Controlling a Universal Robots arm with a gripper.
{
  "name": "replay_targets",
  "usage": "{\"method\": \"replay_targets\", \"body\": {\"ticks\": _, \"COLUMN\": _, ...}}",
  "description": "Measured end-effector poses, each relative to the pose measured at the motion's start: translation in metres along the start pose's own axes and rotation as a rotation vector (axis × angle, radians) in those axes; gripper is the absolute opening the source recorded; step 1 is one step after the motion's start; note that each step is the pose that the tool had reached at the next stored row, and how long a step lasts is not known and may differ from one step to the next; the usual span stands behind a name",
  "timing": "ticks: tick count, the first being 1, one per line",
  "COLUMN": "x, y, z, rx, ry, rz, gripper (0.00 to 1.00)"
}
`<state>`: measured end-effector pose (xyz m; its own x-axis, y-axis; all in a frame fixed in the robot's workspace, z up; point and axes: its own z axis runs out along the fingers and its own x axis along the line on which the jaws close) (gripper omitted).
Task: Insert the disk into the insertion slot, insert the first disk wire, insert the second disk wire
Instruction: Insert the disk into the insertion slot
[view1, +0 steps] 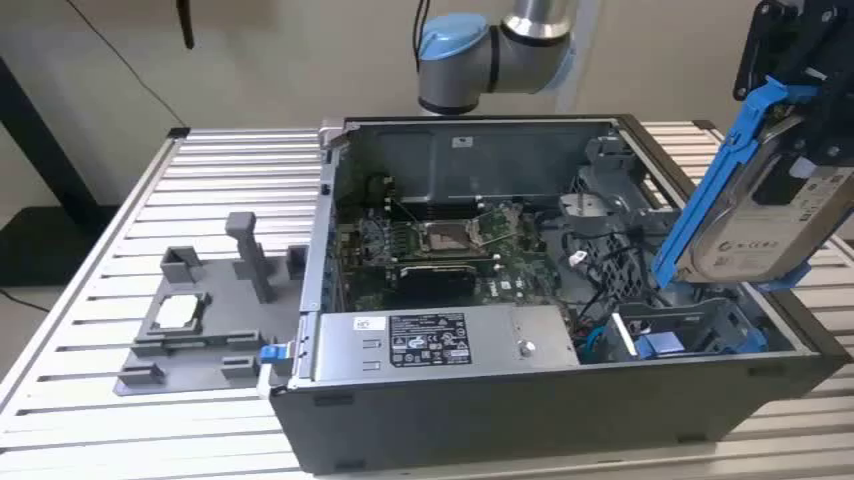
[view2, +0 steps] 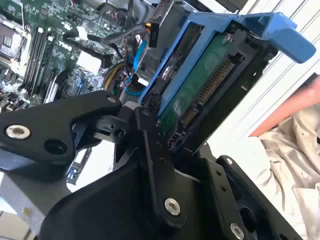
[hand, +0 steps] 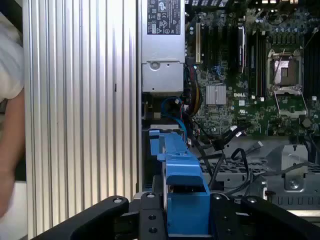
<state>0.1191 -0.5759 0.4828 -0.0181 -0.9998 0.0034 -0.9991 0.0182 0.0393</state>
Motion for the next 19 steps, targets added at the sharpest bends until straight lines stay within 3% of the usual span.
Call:
{"method": "replay_targets", "body": {"ticks": 9, "x": 0.0, "y": -0.0003, "z": 0.0014, "rx": 0.0, "ry": 0.0001, "rz": 0.0, "gripper": 0.32}}
{"method": "replay_targets", "body": {"ticks": 19, "x": 0.0007, "y": -0.0014, "z": 0.0106, "rx": 0.0, "ry": 0.0002, "rz": 0.0, "gripper": 0.32}}
